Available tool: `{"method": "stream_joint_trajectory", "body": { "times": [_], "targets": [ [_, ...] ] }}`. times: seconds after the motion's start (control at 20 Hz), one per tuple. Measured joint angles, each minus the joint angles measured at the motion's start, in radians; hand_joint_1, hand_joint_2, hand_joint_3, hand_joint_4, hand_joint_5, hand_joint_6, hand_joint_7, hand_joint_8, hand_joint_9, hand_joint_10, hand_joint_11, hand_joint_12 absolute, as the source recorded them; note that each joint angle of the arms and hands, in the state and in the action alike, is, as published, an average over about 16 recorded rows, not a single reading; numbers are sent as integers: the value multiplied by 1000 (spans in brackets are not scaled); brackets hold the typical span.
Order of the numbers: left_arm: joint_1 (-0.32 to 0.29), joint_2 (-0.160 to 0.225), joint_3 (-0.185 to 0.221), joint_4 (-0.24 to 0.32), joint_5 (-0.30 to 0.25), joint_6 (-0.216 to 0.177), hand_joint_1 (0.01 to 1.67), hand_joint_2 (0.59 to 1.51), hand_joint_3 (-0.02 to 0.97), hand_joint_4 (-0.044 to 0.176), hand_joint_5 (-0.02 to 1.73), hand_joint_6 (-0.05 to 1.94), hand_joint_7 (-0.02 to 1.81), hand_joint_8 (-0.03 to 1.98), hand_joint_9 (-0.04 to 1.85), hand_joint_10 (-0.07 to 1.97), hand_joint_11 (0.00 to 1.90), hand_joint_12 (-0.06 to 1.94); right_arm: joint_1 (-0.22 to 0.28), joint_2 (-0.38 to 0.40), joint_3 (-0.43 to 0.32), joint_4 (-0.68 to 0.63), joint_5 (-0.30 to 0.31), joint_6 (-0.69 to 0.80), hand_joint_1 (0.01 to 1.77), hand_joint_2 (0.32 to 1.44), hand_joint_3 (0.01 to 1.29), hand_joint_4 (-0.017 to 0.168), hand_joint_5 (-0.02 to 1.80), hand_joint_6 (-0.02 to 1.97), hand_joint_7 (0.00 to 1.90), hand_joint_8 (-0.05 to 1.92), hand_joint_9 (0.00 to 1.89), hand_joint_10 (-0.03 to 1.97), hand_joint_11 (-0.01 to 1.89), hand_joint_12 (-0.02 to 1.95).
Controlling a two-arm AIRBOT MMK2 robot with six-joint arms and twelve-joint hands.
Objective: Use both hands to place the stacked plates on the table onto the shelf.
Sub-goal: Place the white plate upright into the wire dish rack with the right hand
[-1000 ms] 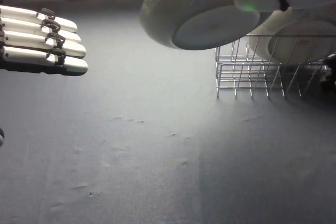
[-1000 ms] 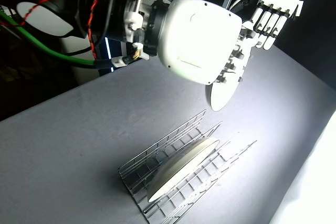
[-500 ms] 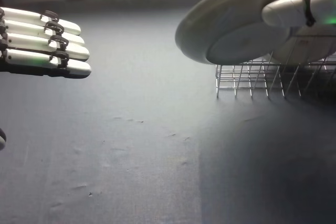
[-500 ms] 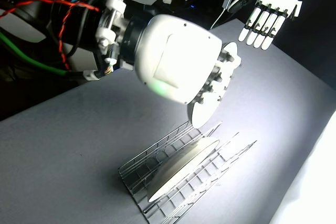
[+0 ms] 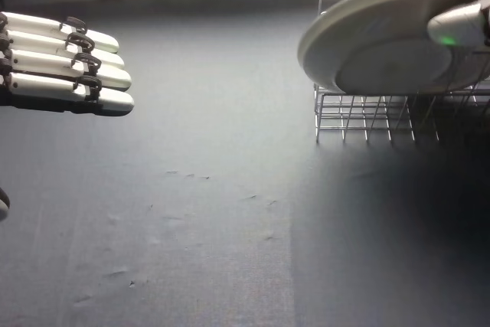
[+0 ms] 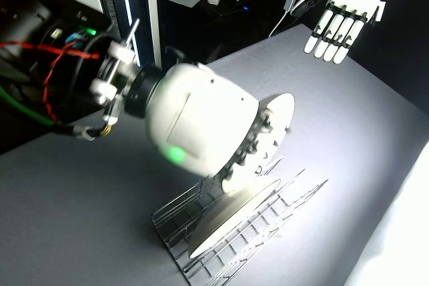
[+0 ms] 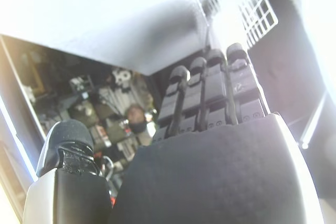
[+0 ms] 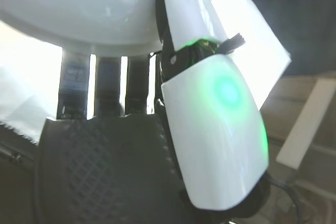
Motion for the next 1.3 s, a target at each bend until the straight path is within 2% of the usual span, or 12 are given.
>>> {"method": "stream_joint_trajectory", "body": {
  "times": [0.35,0.5,0.85,1.15,1.3],
  "targets": [
    [1,0,-5,1,0,-3,14,1124,13,2,21,20,18,6,22,9,14,14,-79,-4,41,-85,46,-4,1357,1095,14,-8,808,1108,851,1099,798,1308,697,1248],
    [2,0,-6,2,0,-4,14,1130,13,2,21,20,18,5,22,9,14,14,-103,-6,49,-138,65,-7,1337,1107,14,-8,789,1090,840,1025,789,1181,661,1230],
    [5,0,-5,6,0,-6,15,1140,13,2,21,20,18,6,22,9,14,13,-130,-8,53,-257,103,-10,1276,1117,14,-8,724,640,795,540,766,608,507,1151],
    [11,-2,0,16,-1,-6,15,1138,13,2,21,20,18,6,22,8,14,13,-116,-12,47,-342,133,-12,1166,1109,13,-7,636,227,704,129,709,127,338,1087],
    [13,-5,8,20,-2,-6,15,1138,13,2,21,20,19,6,22,8,14,13,-104,-15,39,-393,156,-12,1088,1089,13,-6,606,39,660,6,682,8,283,1064]
  ]
}}
